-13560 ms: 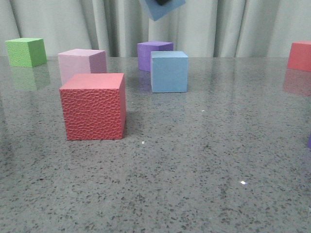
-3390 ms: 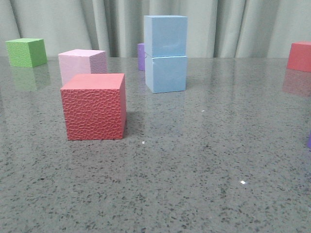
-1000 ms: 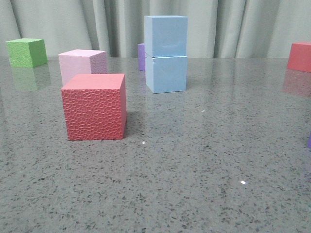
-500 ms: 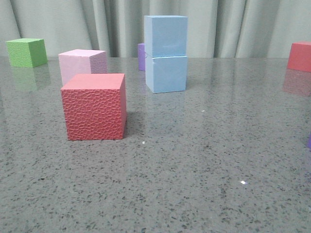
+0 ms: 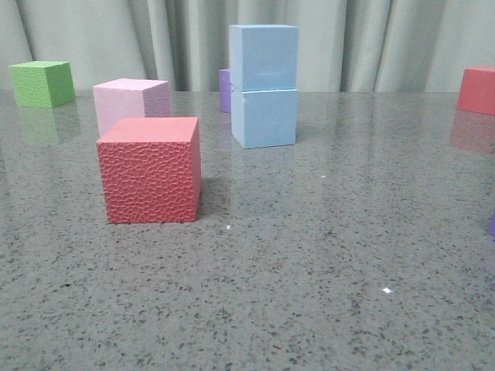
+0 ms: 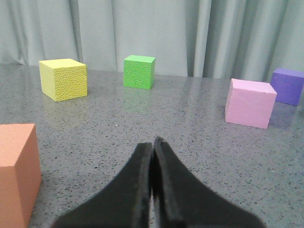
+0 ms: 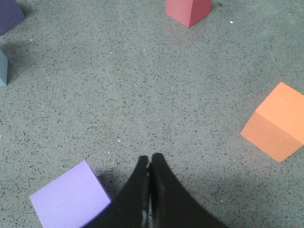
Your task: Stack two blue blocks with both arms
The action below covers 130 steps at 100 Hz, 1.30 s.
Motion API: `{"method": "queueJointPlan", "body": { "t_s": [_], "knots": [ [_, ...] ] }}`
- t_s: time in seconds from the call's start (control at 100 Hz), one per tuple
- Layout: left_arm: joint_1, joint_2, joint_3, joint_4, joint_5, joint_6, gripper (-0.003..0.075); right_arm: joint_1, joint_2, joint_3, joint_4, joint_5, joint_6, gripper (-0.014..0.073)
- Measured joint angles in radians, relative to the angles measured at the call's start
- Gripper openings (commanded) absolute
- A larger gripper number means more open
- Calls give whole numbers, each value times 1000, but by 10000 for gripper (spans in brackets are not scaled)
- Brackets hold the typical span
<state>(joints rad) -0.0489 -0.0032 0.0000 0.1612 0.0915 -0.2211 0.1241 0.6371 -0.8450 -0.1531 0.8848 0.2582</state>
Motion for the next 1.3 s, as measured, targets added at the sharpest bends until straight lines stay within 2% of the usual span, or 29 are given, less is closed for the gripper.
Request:
{"method": "queueJointPlan", "body": {
  "t_s": [0.66,0.86,1.3],
  "knots": [
    [0,0,0,0,0,0,-19,0,-43,34,0,-30,0,-122],
    [0,0,0,0,0,0,-19,0,-162,161,0,-194,0,-122],
    [0,0,0,0,0,0,-19,0,-463,586,0,-610,-2,-122]
  ]
}}
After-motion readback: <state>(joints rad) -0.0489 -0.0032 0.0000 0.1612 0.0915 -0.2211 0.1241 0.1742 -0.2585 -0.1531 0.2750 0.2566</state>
